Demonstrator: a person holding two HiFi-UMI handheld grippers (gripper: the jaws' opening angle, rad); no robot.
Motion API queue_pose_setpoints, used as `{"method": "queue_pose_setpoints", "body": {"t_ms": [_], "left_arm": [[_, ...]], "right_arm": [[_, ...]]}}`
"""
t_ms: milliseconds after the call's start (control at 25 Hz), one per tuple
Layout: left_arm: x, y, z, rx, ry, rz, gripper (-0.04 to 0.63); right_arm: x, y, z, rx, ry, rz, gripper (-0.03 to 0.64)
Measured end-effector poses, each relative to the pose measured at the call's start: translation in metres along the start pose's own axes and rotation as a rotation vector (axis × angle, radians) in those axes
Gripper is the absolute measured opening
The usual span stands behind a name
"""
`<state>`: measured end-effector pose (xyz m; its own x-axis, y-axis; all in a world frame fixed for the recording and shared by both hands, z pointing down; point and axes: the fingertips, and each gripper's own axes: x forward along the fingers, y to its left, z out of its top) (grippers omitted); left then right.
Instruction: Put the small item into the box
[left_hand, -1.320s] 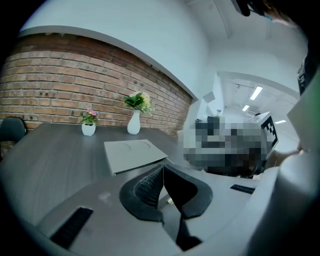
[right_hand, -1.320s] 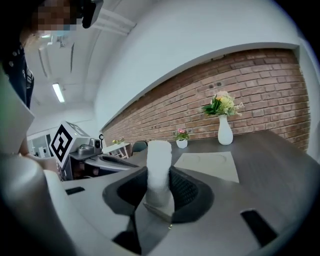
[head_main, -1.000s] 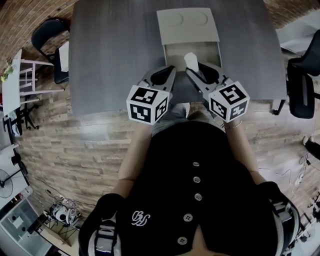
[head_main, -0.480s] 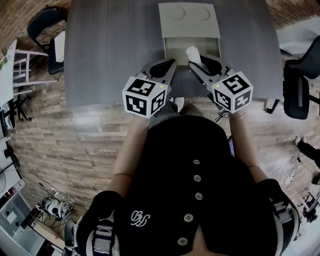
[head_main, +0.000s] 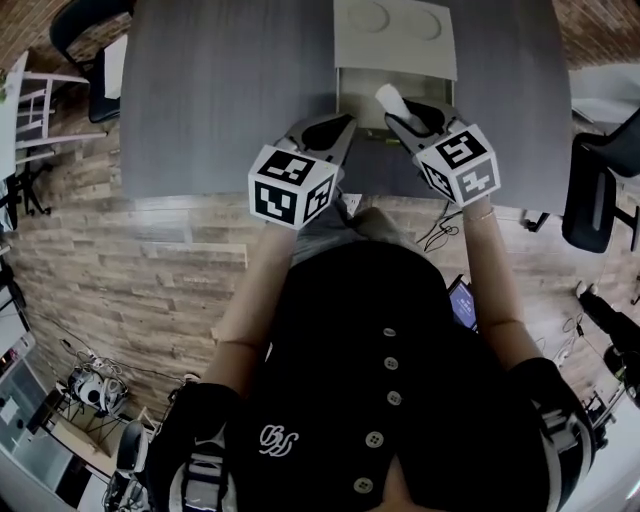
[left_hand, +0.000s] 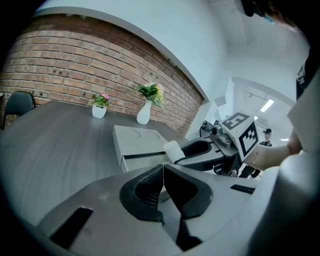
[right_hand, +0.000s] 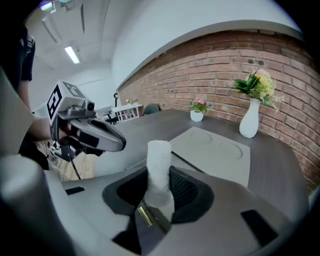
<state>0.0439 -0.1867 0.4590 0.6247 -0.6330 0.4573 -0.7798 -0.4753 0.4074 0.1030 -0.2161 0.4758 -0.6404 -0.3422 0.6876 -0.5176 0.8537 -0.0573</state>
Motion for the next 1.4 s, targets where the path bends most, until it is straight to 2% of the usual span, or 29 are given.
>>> {"method": "queue_pose_setpoints", "body": {"t_ms": [400, 520, 640, 880, 960, 1120, 1240, 1400], "left_arm": [[0.015, 0.018, -0.017, -0.004, 0.035, 0.036, 0.015], [0.018, 0.016, -0.022, -0.043, 0.032, 0.023, 0.015], [0.023, 0.008, -0.028, -0.073, 0.031, 0.011, 0.015], [0.027, 0.01, -0.029, -0.08, 0.029, -0.001, 0.015], [0.025, 0.01, -0.028, -0.08, 0.026, -0.003, 0.015], [0.023, 0.015, -0.026, -0.075, 0.026, -0.006, 0.015], [0.023, 0.012, -0.024, -0.056, 0.025, -0.013, 0.015], [0.02, 0.006, -0.015, -0.018, 0.022, -0.034, 0.015]], "right_arm": [[0.042, -0.026, -0.038, -0.155, 0.225, 0.012, 0.133], [0.05, -0.032, -0.052, -0.162, 0.291, 0.017, 0.135], [0.052, -0.036, -0.063, -0.189, 0.328, 0.01, 0.135], [0.064, -0.035, -0.067, -0.22, 0.362, 0.025, 0.16], [0.063, -0.034, -0.067, -0.223, 0.368, 0.018, 0.161], [0.061, -0.034, -0.054, -0.212, 0.328, -0.016, 0.236], [0.051, -0.032, -0.042, -0.192, 0.267, -0.042, 0.241], [0.035, -0.023, -0.021, -0.099, 0.166, -0.048, 0.232]]}}
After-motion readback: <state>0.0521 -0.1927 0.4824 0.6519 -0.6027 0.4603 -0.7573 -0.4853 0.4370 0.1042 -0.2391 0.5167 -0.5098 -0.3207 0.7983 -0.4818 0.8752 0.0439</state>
